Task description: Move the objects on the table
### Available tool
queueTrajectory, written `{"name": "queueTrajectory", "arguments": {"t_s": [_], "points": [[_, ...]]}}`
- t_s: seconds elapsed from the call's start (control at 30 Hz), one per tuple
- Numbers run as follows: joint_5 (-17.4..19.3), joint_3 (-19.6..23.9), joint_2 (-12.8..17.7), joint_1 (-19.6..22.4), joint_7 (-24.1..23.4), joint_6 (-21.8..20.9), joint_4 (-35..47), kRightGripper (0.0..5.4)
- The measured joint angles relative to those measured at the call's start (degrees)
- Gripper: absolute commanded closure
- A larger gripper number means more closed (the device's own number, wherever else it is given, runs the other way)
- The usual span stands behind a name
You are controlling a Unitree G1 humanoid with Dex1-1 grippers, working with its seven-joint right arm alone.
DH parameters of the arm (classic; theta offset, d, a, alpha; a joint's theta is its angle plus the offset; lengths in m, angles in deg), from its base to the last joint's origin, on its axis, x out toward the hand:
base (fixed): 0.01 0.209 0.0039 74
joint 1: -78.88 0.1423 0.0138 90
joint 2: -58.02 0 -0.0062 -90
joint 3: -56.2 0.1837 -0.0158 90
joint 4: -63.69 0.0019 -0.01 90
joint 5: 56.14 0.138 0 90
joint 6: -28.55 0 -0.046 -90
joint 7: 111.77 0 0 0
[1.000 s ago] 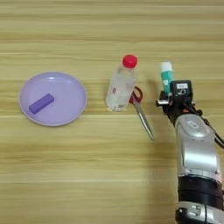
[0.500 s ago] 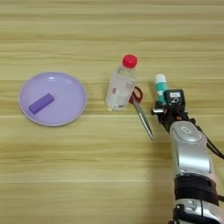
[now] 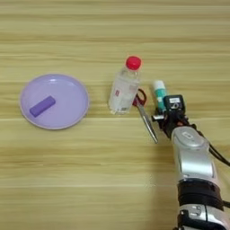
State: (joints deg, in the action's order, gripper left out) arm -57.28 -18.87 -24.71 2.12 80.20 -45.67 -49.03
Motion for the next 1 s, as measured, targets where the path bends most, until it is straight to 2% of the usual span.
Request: {"name": "queueTrajectory", "arguments": {"t_s": [1.0], "points": [[0.1,-2.7,1.5,2.2,2.1,-0.4,-3.5,3.74]]}}
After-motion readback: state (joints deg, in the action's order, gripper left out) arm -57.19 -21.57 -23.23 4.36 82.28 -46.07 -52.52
